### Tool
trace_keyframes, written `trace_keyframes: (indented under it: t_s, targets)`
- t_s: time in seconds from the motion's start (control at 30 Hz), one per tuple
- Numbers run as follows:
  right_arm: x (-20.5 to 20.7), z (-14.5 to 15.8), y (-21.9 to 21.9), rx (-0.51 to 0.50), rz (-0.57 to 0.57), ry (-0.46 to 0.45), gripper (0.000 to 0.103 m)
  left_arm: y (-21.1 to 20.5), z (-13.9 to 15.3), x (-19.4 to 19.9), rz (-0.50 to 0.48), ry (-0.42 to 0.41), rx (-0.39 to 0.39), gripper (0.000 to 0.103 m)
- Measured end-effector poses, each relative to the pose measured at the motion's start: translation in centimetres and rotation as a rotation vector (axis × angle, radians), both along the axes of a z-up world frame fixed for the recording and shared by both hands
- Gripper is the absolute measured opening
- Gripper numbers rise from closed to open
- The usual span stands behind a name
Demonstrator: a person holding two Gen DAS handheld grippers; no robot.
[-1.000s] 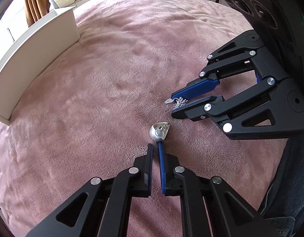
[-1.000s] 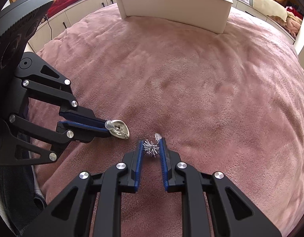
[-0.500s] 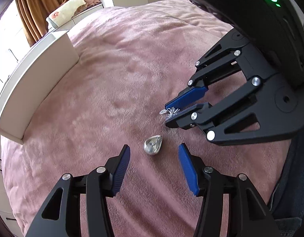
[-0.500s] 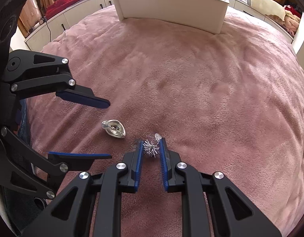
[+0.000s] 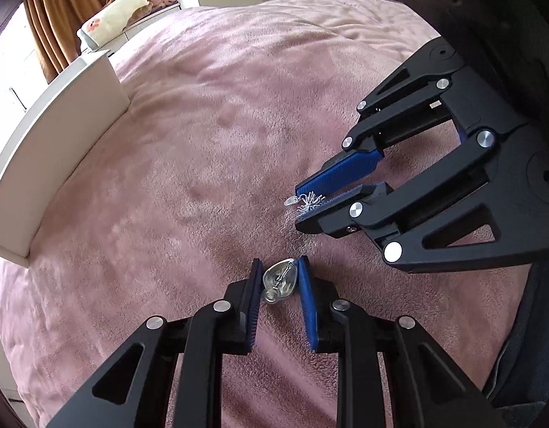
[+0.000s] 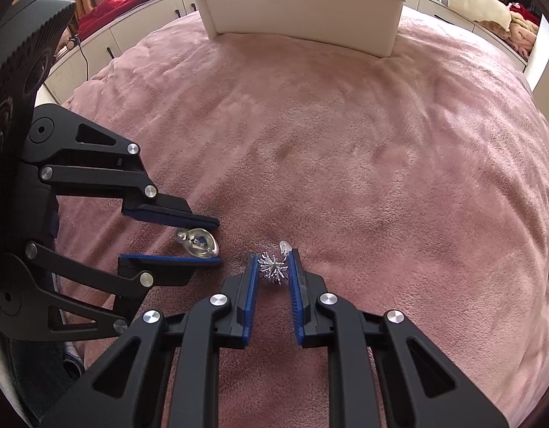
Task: Organize jewelry
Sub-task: 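Grasp the silver teardrop earring with the left tool while the right tool grasps the starburst earring, then carry both earrings into the white bin and open both tools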
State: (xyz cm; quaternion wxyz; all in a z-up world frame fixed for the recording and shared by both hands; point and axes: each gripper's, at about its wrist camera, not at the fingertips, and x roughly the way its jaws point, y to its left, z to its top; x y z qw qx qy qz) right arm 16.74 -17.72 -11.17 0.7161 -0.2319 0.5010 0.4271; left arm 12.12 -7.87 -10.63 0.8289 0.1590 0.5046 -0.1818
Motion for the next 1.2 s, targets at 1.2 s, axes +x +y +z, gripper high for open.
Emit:
trace_keyframes:
  t_s: [1.2]
  targets:
    - [5.6,10.5,3.7,0.236,-0.067,-0.154,0.017,10.3,10.2,3.7,0.230,-0.241,-0.018,0.025]
